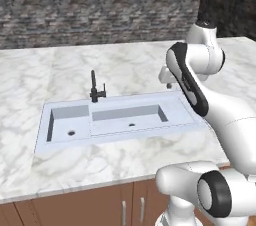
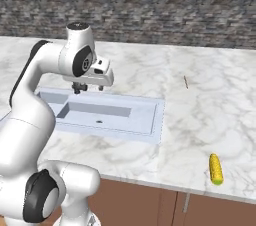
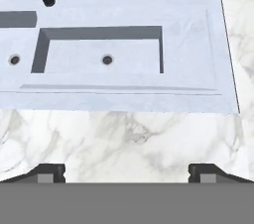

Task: Turn on the sink faucet. Then move the corn from the counter to the sink. Turn off the sink. Move the vegetable from the sink to the pot next to the stove. Finally move the pot to the front right burner.

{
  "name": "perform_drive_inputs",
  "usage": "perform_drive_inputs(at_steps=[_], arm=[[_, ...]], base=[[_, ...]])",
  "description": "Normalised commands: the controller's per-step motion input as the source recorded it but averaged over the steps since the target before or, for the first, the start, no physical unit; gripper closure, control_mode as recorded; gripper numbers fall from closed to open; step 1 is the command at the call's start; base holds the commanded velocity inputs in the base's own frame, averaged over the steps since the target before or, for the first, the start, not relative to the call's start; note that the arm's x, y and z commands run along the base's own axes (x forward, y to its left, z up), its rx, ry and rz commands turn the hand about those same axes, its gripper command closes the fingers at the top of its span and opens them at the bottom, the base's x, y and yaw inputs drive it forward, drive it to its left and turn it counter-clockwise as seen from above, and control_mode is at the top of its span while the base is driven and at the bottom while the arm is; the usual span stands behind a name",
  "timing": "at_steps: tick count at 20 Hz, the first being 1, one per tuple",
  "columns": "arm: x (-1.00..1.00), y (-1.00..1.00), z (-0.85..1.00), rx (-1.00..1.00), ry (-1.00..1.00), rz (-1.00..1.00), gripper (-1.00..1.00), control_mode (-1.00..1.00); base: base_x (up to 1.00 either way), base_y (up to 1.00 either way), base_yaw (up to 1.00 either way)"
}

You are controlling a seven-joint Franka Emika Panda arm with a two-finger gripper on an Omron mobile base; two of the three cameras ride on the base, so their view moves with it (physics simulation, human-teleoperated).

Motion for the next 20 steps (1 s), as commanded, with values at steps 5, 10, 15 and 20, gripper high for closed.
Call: perform_drive_inputs(at_steps=[5, 10, 15, 20], arm=[[0.0, 0.0, 0.0, 0.0, 0.0, 0.0, -1.0, 1.0], [0.0, 0.01, -0.02, 0.0, 0.0, 0.03, -1.0, -1.0], [0.02, 0.37, -0.39, 0.0, -0.22, 0.36, -1.0, -1.0], [0.24, 0.11, -0.3, 0.01, -0.28, 0.52, -1.0, -1.0]], base=[[0.67, -0.08, 0.01], [0.3, 0.0, 0.0], [0.0, 0.0, 0.0], [0.0, 0.0, 0.0]])
